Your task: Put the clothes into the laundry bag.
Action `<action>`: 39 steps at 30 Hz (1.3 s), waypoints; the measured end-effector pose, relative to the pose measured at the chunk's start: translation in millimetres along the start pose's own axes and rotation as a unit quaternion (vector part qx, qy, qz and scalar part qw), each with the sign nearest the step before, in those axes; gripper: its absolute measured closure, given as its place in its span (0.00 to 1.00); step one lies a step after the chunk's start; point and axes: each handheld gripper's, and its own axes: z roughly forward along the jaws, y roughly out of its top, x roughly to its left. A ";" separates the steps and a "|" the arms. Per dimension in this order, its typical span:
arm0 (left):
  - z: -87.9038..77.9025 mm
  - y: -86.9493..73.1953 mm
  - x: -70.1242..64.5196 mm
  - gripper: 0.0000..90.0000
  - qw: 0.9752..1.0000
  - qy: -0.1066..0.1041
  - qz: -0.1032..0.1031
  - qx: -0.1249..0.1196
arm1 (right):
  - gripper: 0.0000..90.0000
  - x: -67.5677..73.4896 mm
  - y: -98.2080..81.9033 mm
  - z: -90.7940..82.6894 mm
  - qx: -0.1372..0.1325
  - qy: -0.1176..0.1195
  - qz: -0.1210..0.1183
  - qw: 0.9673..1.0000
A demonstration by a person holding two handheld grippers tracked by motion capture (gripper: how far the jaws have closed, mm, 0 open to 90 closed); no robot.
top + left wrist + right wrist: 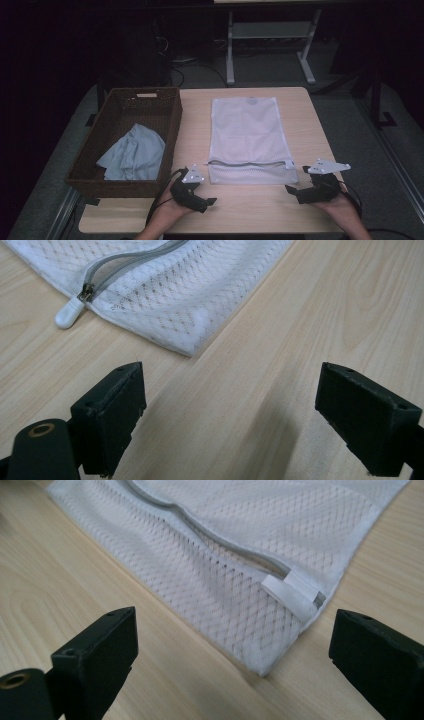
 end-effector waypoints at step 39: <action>-1.9 -1.2 7.4 0.14 1.000 -0.011 -0.005 -0.005 | 0.27 -27.7 53.0 18.6 0.001 0.022 0.012 1.000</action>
